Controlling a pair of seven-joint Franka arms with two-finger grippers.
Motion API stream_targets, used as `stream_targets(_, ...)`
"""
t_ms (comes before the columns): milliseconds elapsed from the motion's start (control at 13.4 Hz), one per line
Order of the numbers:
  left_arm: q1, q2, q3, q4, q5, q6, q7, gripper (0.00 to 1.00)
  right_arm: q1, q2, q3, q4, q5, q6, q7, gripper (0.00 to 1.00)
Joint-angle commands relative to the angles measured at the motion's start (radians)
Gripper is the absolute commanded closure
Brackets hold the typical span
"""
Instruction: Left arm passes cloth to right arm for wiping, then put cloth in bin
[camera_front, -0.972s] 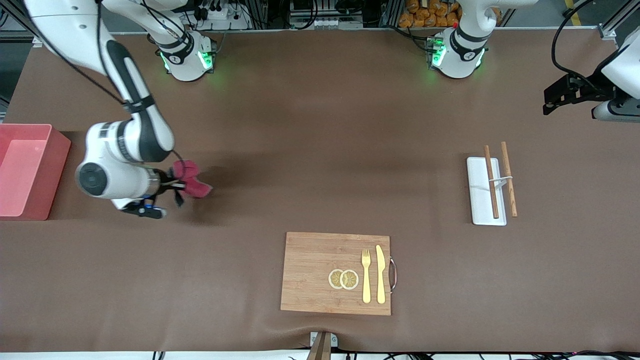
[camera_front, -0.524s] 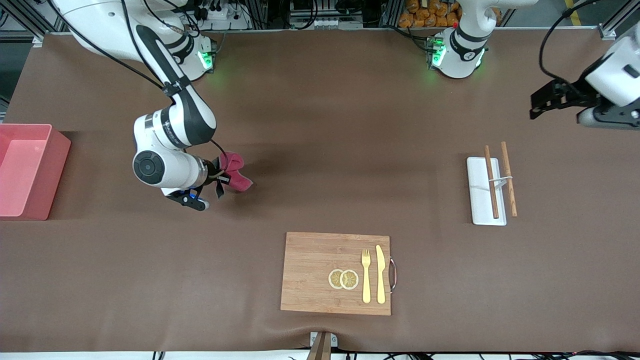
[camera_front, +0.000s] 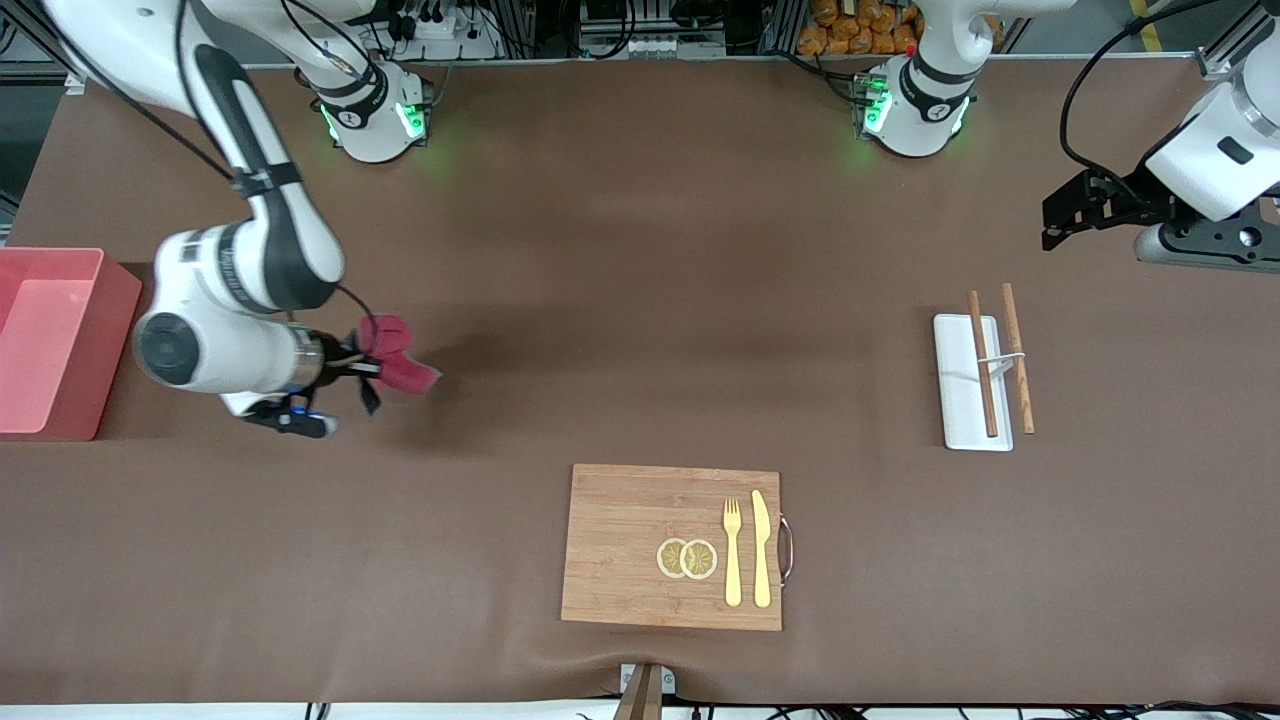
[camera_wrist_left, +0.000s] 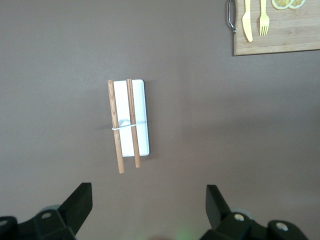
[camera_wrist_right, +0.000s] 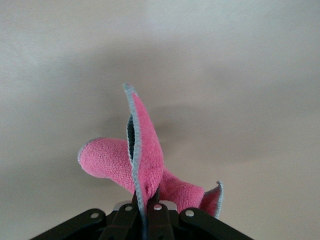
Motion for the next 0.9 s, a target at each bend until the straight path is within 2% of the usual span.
stream_targets(0, 0.005, 0.002, -0.001, 0.011, 0.001, 0.004, -0.007, 0.00, 0.002, -0.034, -0.098, 0.038, -0.042, -0.090, -0.202, 1.00)
stream_targets(299, 0.006, 0.005, -0.001, 0.012, 0.001, 0.004, -0.009, 0.00, -0.002, -0.034, -0.336, 0.138, -0.126, -0.198, -0.680, 1.00)
stream_targets(524, 0.005, 0.003, -0.002, 0.012, 0.004, 0.004, -0.009, 0.00, -0.022, -0.021, -0.503, 0.242, -0.187, -0.195, -1.057, 1.00)
stream_targets(673, 0.057, 0.006, -0.018, 0.012, -0.004, 0.004, -0.004, 0.00, -0.102, -0.001, -0.523, 0.279, -0.183, -0.145, -1.309, 1.00)
stream_targets(823, 0.063, 0.009, -0.030, 0.012, -0.008, 0.008, -0.003, 0.00, -0.198, 0.002, -0.519, 0.284, -0.142, -0.047, -1.586, 1.00)
